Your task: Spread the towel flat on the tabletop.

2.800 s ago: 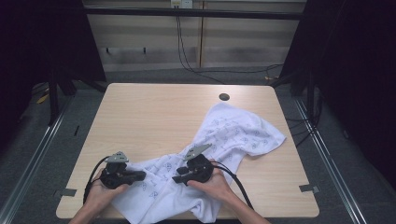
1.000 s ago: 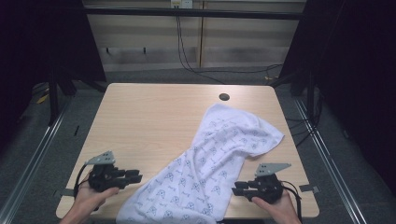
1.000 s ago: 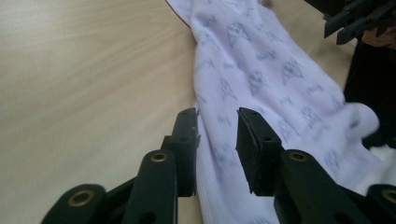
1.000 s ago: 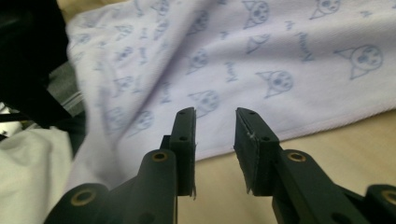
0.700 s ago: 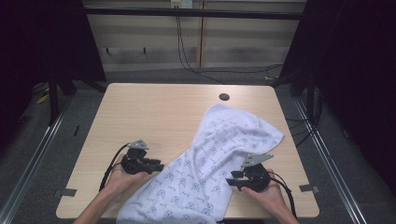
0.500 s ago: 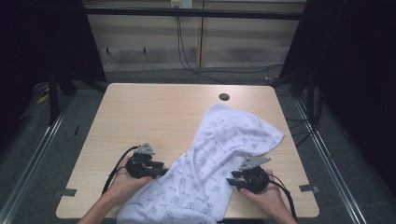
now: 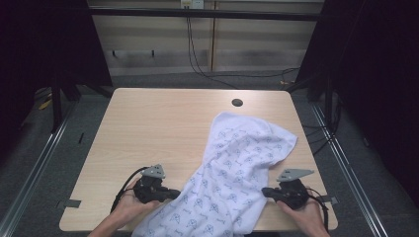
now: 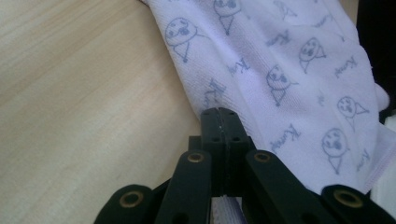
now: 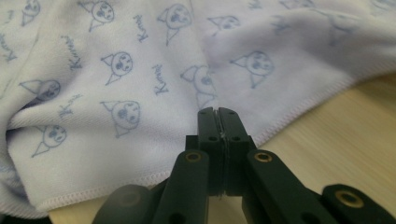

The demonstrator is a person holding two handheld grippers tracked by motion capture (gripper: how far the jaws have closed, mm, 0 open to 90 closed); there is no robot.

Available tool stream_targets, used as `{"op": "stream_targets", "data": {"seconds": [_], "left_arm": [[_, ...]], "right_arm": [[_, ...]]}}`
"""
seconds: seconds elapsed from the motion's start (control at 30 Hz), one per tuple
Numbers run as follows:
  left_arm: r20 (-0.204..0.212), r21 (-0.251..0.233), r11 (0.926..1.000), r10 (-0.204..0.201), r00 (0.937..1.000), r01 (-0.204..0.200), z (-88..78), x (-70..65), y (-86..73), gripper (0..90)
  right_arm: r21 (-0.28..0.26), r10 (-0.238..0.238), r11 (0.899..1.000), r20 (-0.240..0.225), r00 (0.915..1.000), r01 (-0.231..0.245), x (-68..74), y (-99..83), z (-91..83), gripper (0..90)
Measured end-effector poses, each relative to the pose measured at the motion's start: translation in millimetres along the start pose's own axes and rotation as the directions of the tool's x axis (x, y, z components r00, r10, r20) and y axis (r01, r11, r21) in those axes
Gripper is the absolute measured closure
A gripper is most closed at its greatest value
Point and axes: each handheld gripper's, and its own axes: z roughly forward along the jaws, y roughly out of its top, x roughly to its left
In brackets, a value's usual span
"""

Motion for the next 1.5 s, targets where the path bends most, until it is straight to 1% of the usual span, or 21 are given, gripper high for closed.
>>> {"op": "stream_targets", "data": {"seconds": [0.13,0.2,0.23,0.27,0.4,0.57,0.7,0.77,0.83,0.93,0.97,1.0,1.07,1.1,1.13,1.17,1.2,1.3,1.37,1.43,1.5], "left_arm": [[0.051,0.008,0.9999,-0.014,0.9986,0.014,-9.3,-13.2,-13.2,90.0],[0.051,0.008,0.9997,-0.021,0.9985,0.021,-12.0,-13.6,-15.9,90.0],[0.007,-0.014,0.9987,-0.05,0.9987,0.05,-12.5,-6.4,-12.8,86.2],[0.007,-0.014,0.9987,-0.05,0.9987,0.05,-12.5,-6.4,-12.8,80.0],[-0.011,-0.124,0.9888,-0.085,0.9963,0.083,4.2,23.9,32.3,74.9],[-0.03,-0.154,0.9853,-0.08,0.9963,0.075,28.2,38.3,71.1,70.7],[-0.029,-0.149,0.9828,-0.115,0.993,0.109,59.4,51.5,87.9,72.8],[-0.052,-0.136,0.986,-0.105,0.9931,0.097,71.4,52.4,91.5,70.8],[-0.035,-0.157,0.9812,-0.118,0.9923,0.111,79.3,53.8,92.2,65.5],[-0.074,-0.156,0.9842,-0.095,0.9927,0.083,90.1,53.1,93.0,63.5],[-0.092,-0.146,0.9881,-0.061,0.9939,0.048,93.3,51.6,94.0,63.5],[-0.107,-0.141,0.9892,-0.054,0.9928,0.039,94.1,49.9,95.2,62.2],[-0.162,-0.109,0.9934,0.016,0.9867,-0.034,96.5,41.5,97.6,59.6],[-0.162,-0.109,0.9934,0.016,0.9867,-0.034,96.5,41.5,97.6,58.2],[-0.185,-0.099,0.9928,0.048,0.9815,-0.068,97.9,37.9,97.4,58.2],[-0.234,-0.071,0.9885,0.113,0.9656,-0.133,99.7,31.6,97.0,58.2],[-0.248,-0.069,0.9869,0.124,0.9608,-0.146,100.8,28.7,96.7,58.2],[-0.209,-0.064,0.9802,0.17,0.9629,-0.187,102.0,22.4,95.4,78.4],[-0.222,-0.049,0.9804,0.176,0.959,-0.191,102.6,18.7,96.5,87.5],[-0.187,-0.058,0.9891,0.122,0.9747,-0.135,100.3,24.3,97.0,88.3],[-0.199,-0.084,0.9945,0.045,0.979,-0.063,88.7,39.5,90.6,88.4]], "right_arm": [[0.018,0.032,0.999,0.043,0.9986,-0.033,-7.2,-24.6,-18.3,88.8],[0.019,0.042,0.999,0.035,0.9985,-0.042,-7.9,-28.0,-20.9,88.2],[0.002,0.069,0.998,0.021,0.9974,-0.069,-9.2,-31.4,-24.7,78.8],[0.002,0.069,0.998,0.021,0.9974,-0.069,-9.2,-31.4,-24.7,78.8],[-0.066,0.074,0.995,0.019,0.9971,-0.072,-10.2,-19.4,-21.7,69.8],[-0.075,0.042,0.996,-0.011,0.9991,-0.043,-6.8,-5.8,-8.1,68.1],[-0.07,0.026,0.997,-0.027,0.9993,-0.028,-6.0,3.2,2.7,67.4],[-0.075,0.023,0.997,-0.033,0.9992,-0.026,-5.3,4.2,4.3,66.6],[-0.07,0.017,0.997,-0.032,0.9994,-0.019,-5.6,3.5,5.2,66.0],[-0.072,0.024,0.997,-0.035,0.9991,-0.026,-6.6,2.9,5.5,65.1],[-0.076,0.029,0.997,-0.038,0.9989,-0.032,-7.2,3.2,5.0,64.8],[-0.091,0.032,0.995,-0.044,0.9985,-0.036,-8.5,3.3,3.8,64.7],[-0.099,0.032,0.994,-0.059,0.9978,-0.038,-9.0,2.8,3.3,64.5],[-0.099,0.032,0.994,-0.059,0.9978,-0.038,-9.0,2.8,3.3,64.5],[-0.096,0.031,0.995,-0.055,0.998,-0.037,-9.1,2.7,3.7,64.1],[-0.088,0.036,0.995,-0.06,0.9975,-0.041,-8.8,2.6,5.3,63.6],[-0.088,0.036,0.995,-0.06,0.9975,-0.041,-8.8,2.6,5.3,63.6],[-0.081,0.032,0.996,-0.062,0.9976,-0.037,-7.6,3.1,6.5,63.0],[-0.079,0.033,0.996,-0.06,0.9976,-0.038,-6.6,3.5,6.9,62.7],[-0.081,0.028,0.996,-0.057,0.998,-0.033,-6.2,3.8,7.1,62.2],[-0.08,0.029,0.996,-0.052,0.9982,-0.033,-6.5,3.5,6.5,62.1]]}}
